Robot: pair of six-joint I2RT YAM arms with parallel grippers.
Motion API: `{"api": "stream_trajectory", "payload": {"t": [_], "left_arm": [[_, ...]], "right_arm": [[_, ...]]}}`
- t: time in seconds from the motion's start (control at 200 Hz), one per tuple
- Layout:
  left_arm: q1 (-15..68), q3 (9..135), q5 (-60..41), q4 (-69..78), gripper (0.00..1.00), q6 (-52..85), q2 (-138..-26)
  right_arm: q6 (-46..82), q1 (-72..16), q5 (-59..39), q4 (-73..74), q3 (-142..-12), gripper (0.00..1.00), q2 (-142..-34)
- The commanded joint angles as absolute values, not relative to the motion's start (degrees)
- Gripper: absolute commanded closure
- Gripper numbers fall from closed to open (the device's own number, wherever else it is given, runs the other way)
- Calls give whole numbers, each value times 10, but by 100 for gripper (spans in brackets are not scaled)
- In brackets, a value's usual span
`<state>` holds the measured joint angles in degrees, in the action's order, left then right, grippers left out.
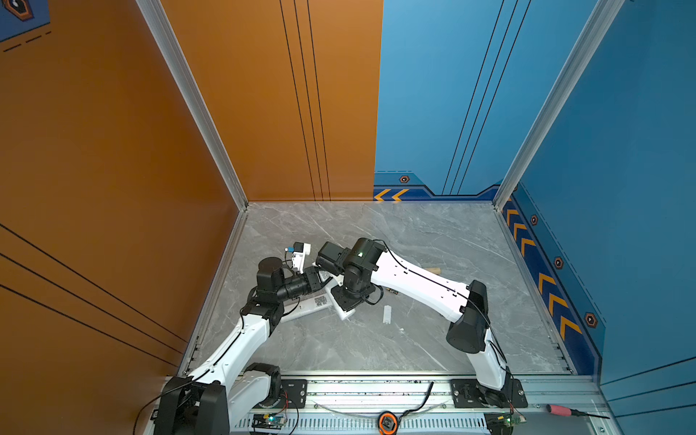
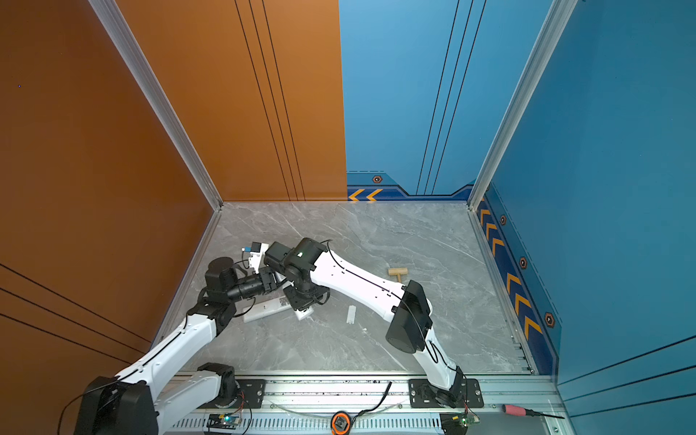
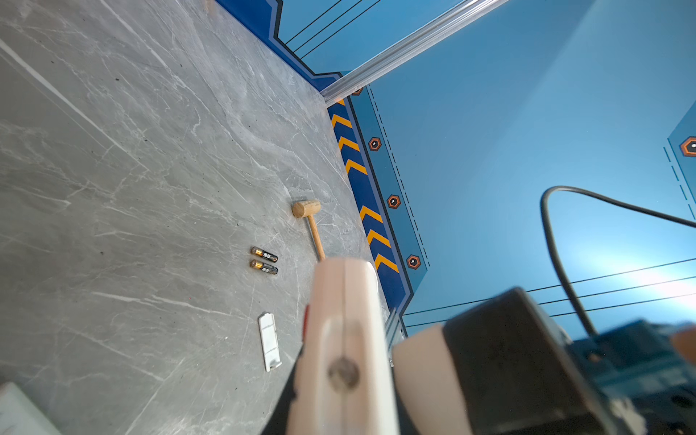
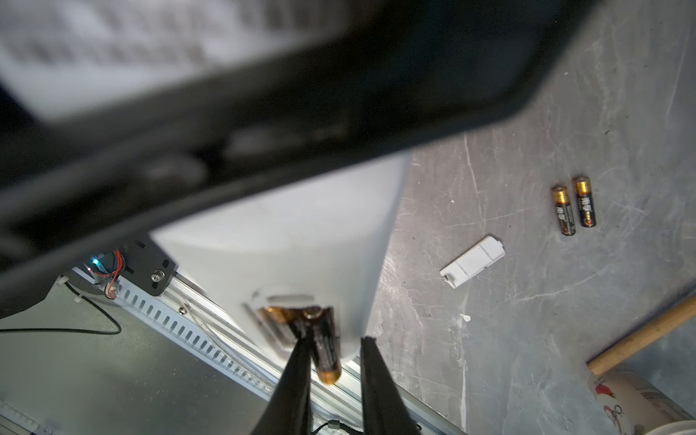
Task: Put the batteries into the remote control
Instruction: 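Open the right gripper and press the second battery down into the compartment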
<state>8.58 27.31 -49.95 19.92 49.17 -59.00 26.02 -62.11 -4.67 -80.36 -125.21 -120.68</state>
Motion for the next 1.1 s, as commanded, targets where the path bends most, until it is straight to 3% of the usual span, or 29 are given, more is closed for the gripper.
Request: {"api": "stream_trajectory", "payload": {"t": [0.0, 0.561, 0.856, 1.096], "left_arm": [[90, 267, -513, 214, 100, 497, -586], [96, 266, -516, 216, 100, 499, -592], [98, 272, -538, 221, 100, 510, -606], [108, 269, -547, 235, 100, 522, -608]], "right_arm": [[272, -624, -38, -799, -1263, 76, -1212], [232, -641, -19, -780, -1262, 57, -1151], [-5, -624, -105, -764, -1161, 60, -1014], [-164, -610, -158, -696, -1058, 61, -979]]}}
